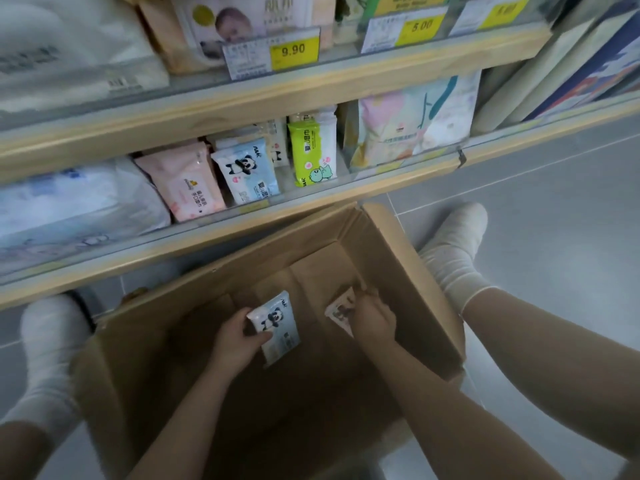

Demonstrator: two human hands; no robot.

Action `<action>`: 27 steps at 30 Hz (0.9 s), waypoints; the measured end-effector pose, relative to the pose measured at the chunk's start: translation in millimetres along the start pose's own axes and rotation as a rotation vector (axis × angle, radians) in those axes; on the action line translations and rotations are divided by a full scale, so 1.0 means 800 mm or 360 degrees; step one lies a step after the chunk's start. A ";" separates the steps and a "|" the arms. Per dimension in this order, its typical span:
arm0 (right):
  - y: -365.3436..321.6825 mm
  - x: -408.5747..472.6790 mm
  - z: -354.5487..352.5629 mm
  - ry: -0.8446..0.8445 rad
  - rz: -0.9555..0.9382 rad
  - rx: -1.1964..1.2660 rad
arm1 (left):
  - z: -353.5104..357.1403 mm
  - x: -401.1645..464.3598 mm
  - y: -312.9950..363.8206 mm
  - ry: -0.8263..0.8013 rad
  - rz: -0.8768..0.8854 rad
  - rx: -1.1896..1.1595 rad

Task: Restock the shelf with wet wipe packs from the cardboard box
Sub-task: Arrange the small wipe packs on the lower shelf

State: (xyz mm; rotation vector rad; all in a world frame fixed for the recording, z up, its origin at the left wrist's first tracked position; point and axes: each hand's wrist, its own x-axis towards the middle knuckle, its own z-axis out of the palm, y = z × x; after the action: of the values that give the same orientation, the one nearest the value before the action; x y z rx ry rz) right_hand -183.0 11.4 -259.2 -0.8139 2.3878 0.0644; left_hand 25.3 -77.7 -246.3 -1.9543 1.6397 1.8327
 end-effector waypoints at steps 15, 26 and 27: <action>-0.109 -0.023 -0.278 0.0299 -0.1097 0.1265 | -0.100 -0.077 0.182 0.0177 0.0671 -0.0298; -0.149 0.125 -0.233 0.0146 -0.0668 0.1250 | -0.102 -0.027 0.210 0.0308 0.0714 -0.0307; -0.151 0.131 -0.228 0.0142 -0.0624 0.1296 | -0.100 -0.021 0.211 0.0311 0.0715 -0.0315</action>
State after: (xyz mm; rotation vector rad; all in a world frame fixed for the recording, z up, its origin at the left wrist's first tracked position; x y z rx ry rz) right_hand -277.1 -184.9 -152.1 -0.8463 1.9968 -1.0401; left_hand -22.7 -192.2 -105.4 -2.0221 2.1864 2.0714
